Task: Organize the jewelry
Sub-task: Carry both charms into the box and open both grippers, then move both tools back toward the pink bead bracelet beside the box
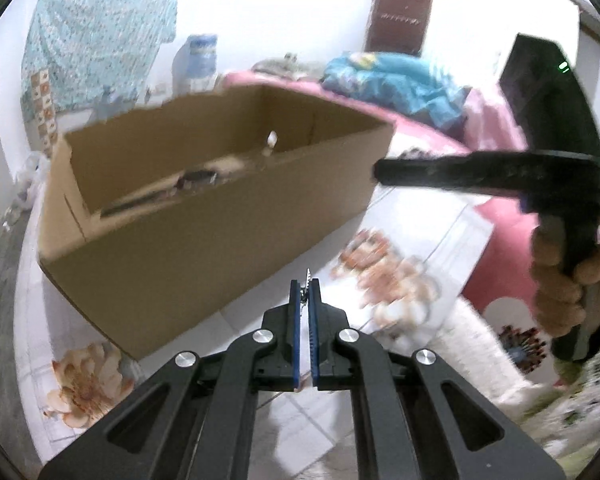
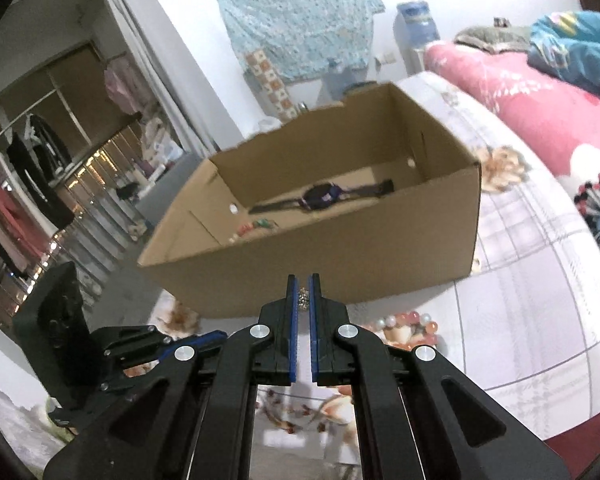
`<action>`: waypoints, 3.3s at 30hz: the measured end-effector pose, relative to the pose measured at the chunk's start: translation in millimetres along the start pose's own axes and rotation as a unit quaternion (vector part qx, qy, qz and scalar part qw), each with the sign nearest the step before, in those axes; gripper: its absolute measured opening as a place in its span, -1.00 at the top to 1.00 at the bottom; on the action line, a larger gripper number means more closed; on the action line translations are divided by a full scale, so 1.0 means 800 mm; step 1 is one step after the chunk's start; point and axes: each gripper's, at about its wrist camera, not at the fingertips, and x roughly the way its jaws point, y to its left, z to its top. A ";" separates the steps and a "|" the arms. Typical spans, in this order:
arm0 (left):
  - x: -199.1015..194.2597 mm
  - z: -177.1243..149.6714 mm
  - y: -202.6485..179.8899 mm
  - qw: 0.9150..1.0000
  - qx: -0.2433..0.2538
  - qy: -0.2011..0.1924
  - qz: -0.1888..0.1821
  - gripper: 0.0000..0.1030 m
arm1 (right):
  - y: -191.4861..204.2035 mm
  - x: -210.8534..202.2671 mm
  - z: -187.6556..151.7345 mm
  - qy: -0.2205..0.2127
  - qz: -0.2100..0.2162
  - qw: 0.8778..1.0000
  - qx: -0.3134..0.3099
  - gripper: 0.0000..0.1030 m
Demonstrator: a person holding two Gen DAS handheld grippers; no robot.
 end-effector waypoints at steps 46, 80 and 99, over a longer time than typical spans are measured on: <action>0.047 0.156 0.147 0.984 -0.171 0.049 -0.004 -0.12 | -0.042 0.017 0.101 -0.010 -0.038 0.999 0.005 0.23; -0.075 -0.038 0.032 0.995 -0.089 0.002 -0.037 -0.82 | -0.051 -0.112 -0.015 -0.026 -0.218 0.975 0.037 -0.84; -0.015 -0.011 0.025 0.998 -0.056 0.007 -0.028 -0.82 | -0.112 -0.077 0.028 -0.031 -0.219 0.969 0.106 -0.77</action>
